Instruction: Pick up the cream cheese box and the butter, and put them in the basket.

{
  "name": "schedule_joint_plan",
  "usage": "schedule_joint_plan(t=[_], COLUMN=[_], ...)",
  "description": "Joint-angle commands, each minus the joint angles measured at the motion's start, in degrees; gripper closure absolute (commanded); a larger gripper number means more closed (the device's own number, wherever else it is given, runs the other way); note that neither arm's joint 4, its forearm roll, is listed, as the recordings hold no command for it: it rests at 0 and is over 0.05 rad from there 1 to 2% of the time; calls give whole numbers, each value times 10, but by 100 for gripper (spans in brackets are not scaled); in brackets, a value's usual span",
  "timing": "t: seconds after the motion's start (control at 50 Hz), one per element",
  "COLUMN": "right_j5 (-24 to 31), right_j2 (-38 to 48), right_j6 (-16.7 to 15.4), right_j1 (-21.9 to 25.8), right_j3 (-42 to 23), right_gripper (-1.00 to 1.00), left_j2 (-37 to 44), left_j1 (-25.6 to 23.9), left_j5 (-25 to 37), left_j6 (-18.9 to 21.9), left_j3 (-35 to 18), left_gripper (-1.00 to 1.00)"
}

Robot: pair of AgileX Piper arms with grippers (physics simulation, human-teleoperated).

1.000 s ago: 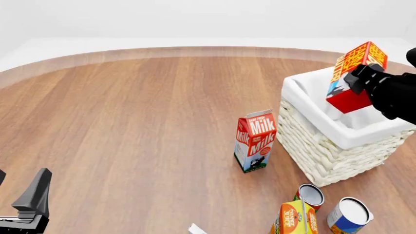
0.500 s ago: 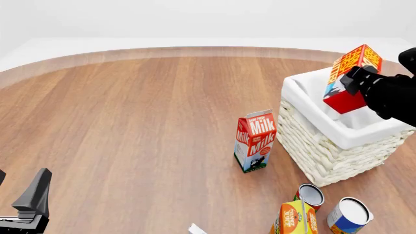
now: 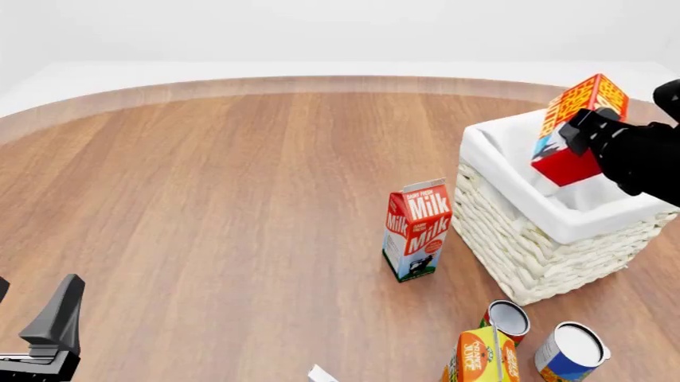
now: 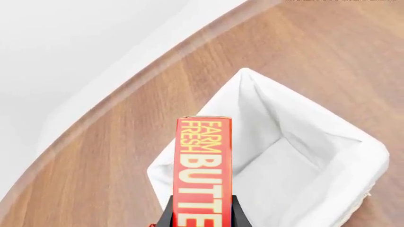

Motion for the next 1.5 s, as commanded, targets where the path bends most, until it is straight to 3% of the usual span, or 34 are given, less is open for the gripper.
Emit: schedule_joint_plan(t=[0.02, 1.5], right_j5=[-8, -37], right_j2=[-2, 11], right_j6=[5, 3], right_j1=[-3, -7], right_j3=[-8, 26], right_gripper=[100, 100], left_j2=[0, 0], left_j1=[0, 0], left_j5=[0, 0], left_j6=[0, 0], left_j3=[0, 0], left_gripper=[-100, -100])
